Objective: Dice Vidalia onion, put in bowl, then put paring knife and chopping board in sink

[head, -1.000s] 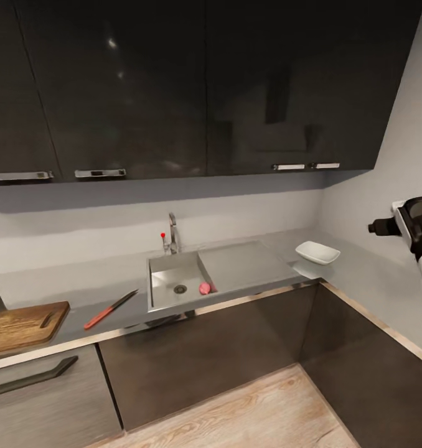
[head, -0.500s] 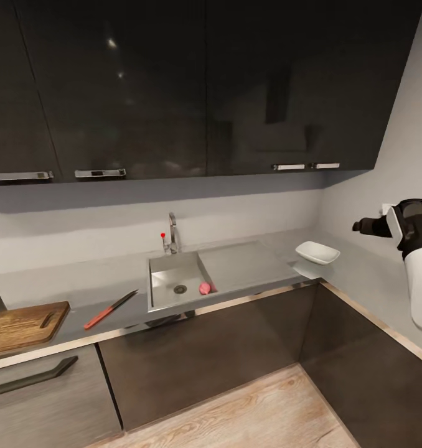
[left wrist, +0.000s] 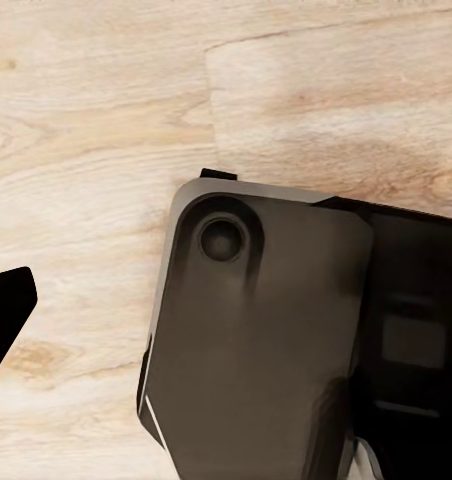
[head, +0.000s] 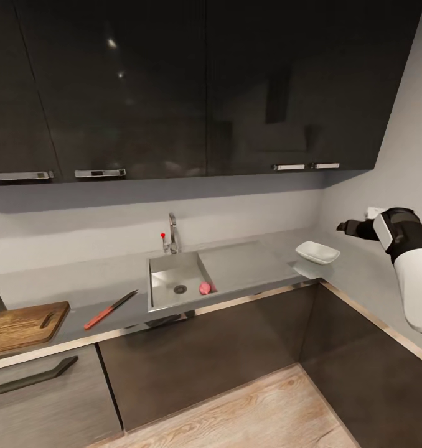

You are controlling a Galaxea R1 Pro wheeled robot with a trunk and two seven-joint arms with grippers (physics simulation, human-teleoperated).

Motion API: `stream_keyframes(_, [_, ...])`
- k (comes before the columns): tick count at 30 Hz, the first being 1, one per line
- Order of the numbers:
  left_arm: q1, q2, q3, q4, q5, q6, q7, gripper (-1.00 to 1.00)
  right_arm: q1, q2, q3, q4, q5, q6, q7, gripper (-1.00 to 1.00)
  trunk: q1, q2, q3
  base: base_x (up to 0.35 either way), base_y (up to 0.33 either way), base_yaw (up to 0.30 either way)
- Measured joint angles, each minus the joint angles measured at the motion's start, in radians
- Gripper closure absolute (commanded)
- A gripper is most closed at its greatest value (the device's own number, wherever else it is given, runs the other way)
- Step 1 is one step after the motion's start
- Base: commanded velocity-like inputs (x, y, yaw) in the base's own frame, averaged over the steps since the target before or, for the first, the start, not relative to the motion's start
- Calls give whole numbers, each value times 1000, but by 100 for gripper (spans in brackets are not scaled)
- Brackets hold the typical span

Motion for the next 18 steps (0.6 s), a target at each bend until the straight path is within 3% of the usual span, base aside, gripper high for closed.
stream_keyframes(9, [0,2,0,0,0,0,0,-100,0,-10,-16,124,-34,-138,-4,-100,0,0,0,45,32,0])
stream_keyframes(18, [0,3,0,0,0,0,0,-100,0,-14,-34,180,-37,-165,1,-100,0,0,0,227,160,0])
